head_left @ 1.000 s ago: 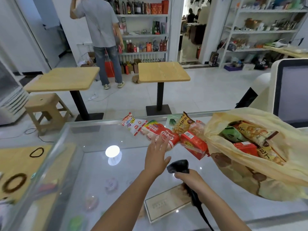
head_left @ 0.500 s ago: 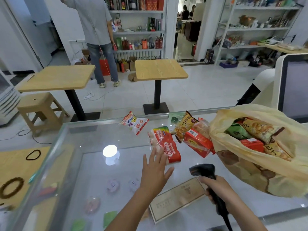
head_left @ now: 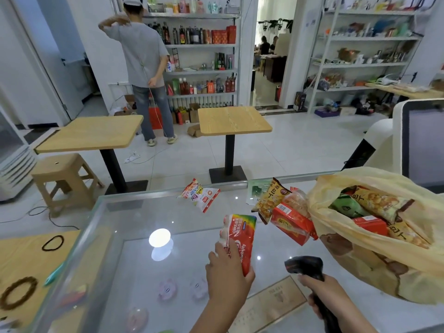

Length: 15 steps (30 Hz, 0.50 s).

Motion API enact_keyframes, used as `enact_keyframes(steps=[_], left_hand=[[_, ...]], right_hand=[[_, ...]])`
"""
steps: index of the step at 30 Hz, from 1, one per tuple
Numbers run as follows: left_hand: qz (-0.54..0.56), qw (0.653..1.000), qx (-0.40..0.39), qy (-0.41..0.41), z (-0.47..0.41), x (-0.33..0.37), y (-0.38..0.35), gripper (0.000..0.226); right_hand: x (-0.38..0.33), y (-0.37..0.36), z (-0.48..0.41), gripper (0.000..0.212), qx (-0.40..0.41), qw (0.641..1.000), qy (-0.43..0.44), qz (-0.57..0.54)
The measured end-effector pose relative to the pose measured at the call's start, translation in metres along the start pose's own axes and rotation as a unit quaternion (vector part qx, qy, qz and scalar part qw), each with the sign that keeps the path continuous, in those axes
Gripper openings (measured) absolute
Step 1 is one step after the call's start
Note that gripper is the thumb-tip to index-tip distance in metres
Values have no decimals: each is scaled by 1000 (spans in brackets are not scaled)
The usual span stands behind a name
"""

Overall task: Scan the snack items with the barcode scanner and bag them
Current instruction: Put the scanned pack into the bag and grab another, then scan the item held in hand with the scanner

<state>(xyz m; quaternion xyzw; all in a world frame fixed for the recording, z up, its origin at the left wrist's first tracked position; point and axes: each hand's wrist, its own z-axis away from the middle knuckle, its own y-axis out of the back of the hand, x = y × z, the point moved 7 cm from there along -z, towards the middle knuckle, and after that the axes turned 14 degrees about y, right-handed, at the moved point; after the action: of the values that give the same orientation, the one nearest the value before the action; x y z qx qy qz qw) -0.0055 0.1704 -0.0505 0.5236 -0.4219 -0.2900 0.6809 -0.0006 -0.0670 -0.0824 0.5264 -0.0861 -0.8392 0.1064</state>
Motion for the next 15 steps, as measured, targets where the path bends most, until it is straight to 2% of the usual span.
enact_keyframes(steps=[2,4,5,6,7,8,9,10,12,13,15], left_hand=[[59,998,-32,1,0,-4,8,69],[221,967,-117,44,0,-13,9,59],[327,923,-185,86,4,-17,5,53],[429,856,-257,128,12,-18,-2,45],[507,786,-312,164,23,-17,-10,37],[549,736,-347,191,35,-15,-15,28],[556,717,-367,204,47,-13,-20,19],[538,723,-384,199,59,-12,-24,19],[468,783,-377,161,69,-17,-30,31],[436,824,-335,138,65,-22,-25,33],[372,915,-146,50,41,-36,1,16]], right_hand=[[-1,1,-1,26,4,1000,1,3],[-1,1,-1,28,4,1000,2,6],[-1,0,0,28,1,1000,1,8],[-1,0,0,27,-3,1000,-2,8],[-2,0,1,26,-4,1000,-5,5],[-2,-1,1,25,-5,1000,-6,4],[-2,-1,1,24,-6,1000,-7,3],[-3,-1,2,23,-7,1000,-7,5],[-2,-2,2,21,-7,1000,-9,9],[-2,-2,2,20,-6,1000,-10,11],[-2,-3,3,20,-5,1000,-11,14]])
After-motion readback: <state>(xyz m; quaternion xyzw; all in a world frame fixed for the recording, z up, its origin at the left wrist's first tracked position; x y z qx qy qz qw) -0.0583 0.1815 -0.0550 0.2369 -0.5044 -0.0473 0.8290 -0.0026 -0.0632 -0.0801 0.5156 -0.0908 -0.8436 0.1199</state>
